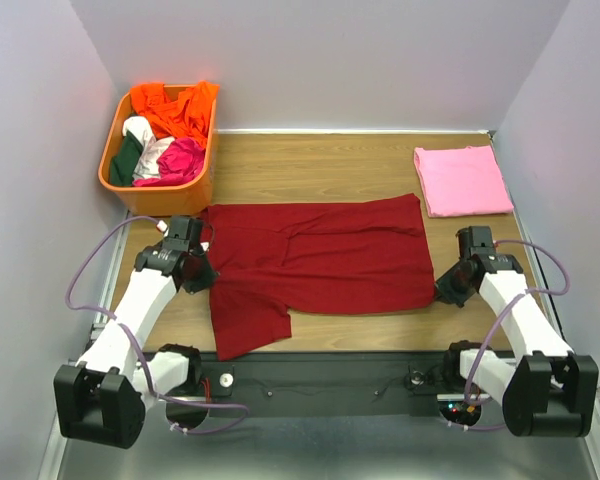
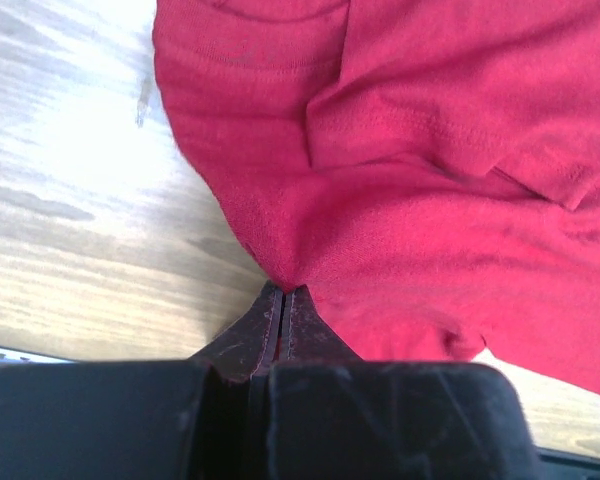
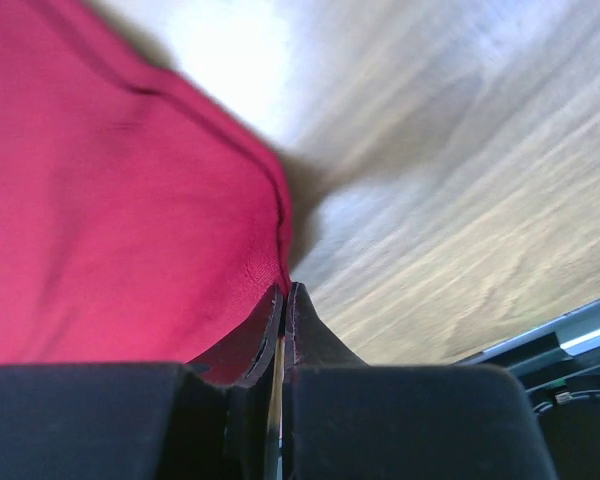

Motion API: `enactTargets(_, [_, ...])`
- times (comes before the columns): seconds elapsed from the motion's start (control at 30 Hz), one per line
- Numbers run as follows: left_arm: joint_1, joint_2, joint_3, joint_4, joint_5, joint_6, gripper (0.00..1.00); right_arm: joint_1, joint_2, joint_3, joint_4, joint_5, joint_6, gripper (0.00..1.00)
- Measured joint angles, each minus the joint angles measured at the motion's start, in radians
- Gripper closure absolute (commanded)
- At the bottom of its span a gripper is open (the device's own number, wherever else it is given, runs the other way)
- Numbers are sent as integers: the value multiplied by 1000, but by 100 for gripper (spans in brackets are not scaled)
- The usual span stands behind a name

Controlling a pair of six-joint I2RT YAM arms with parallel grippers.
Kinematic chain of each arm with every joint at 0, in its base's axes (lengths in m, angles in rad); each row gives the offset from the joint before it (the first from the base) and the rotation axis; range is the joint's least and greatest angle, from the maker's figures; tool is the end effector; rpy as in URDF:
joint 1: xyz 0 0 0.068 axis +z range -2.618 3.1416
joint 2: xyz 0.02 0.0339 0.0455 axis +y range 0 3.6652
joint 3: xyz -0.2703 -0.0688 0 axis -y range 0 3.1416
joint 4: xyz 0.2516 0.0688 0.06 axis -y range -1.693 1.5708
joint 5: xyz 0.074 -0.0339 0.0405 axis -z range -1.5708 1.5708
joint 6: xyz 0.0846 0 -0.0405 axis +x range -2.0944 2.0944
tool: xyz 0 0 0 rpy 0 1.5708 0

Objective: Fold and stack the t-shirts
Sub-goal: Fold the tshirt

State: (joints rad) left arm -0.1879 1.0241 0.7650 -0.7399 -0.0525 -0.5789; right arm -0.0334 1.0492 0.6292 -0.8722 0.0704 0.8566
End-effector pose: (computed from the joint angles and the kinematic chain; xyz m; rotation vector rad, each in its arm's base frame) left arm 0.2207 -0.0374 0.2047 -0.5214 2.5304 -0.2212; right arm 0.1828 -0.0121 0.1478 1.2428 2.5732 0.0681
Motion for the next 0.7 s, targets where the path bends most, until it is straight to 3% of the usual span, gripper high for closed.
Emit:
enactTargets(0.3, [0,-110,-4,-79,34,-21,100,0,-100,59,-67,-17,-4,99])
enactTargets(0.7, [0,-124,-4,-156,20,-24,100,0,-179,207,-163,2,-14,99])
